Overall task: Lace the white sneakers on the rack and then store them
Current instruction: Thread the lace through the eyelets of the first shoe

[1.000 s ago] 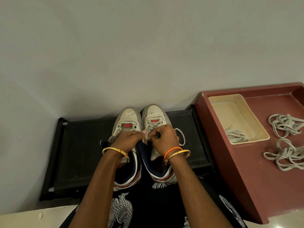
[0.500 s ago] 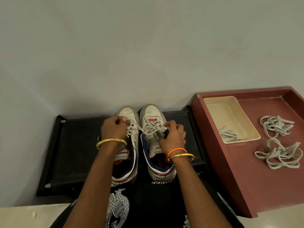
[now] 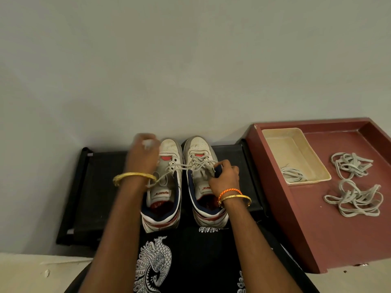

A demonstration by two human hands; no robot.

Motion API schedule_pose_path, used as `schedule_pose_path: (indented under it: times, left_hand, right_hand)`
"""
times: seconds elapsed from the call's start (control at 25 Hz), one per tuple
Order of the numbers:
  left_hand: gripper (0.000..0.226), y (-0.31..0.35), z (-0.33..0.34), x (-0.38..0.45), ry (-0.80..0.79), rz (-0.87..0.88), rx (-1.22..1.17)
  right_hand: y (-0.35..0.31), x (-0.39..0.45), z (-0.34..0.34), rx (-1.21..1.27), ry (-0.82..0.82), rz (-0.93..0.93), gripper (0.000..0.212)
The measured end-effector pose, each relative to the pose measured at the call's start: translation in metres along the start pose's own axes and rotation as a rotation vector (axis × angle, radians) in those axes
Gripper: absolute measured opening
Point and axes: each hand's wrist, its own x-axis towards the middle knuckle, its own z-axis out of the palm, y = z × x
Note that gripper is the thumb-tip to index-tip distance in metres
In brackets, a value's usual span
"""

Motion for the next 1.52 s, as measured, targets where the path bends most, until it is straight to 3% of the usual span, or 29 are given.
schedule_pose_path:
  times: [0.08, 0.16, 0.4, 0.6, 0.72, 0.8, 0.88, 1.0, 1.12, 1.28, 1.4, 1.52]
  left_hand:
    - [0.026, -0.024, 0.035, -0.003, -0.159, 0.149, 0.642]
    - [0.027, -0.033, 0.054, -0.005, -0.252, 0.139, 0.776]
    - [0.019, -0.039, 0.053, 0.006, -0.191, 0.164, 0.488]
    - [0.012, -0.002, 0.021, -0.003, -0.022, 0.213, -0.186]
    - [0.022, 0.021, 0.003, -0.009, -0.08, 0.226, -0.542]
    - [0.025, 0.026, -0.003, -0.004, -0.1, 0.25, -0.617]
    - [0.027, 0.015, 0.003, 0.003, -0.069, 0.249, -0.482]
    - [0.028, -0.019, 0.035, 0.011, -0.047, 0.296, -0.024]
    - [0.029, -0.03, 0.063, 0.022, -0.179, 0.388, 0.422]
    - [0.038, -0.008, 0.075, 0.037, -0.342, 0.383, 0.939]
    - [0.035, -0.006, 0.077, 0.047, -0.465, 0.344, 1.021]
    - [0.024, -0.009, 0.072, 0.051, -0.601, 0.205, 0.738]
  right_hand:
    - [-0.001, 0.0, -0.001, 0.019, -0.004, 0.018, 0.037]
    - [-0.002, -0.001, -0.003, 0.025, -0.01, 0.037, 0.036]
    - [-0.002, 0.0, -0.007, 0.031, -0.022, 0.055, 0.034]
    - [-0.002, 0.0, -0.007, 0.049, -0.034, 0.056, 0.033]
    - [-0.001, 0.001, -0.007, 0.056, -0.036, 0.057, 0.033]
    - [0.0, 0.001, -0.007, 0.058, -0.035, 0.054, 0.034]
    - [0.001, 0.001, -0.007, 0.061, -0.035, 0.05, 0.033]
    - [0.002, 0.004, -0.005, 0.082, -0.032, 0.037, 0.027]
    - [0.005, 0.007, -0.002, 0.116, -0.032, 0.028, 0.018]
    - [0.01, 0.013, 0.001, 0.131, -0.025, 0.04, 0.015]
    - [0.013, 0.018, 0.0, 0.143, -0.038, 0.054, 0.018]
    - [0.012, 0.019, -0.002, 0.206, -0.018, 0.03, 0.016]
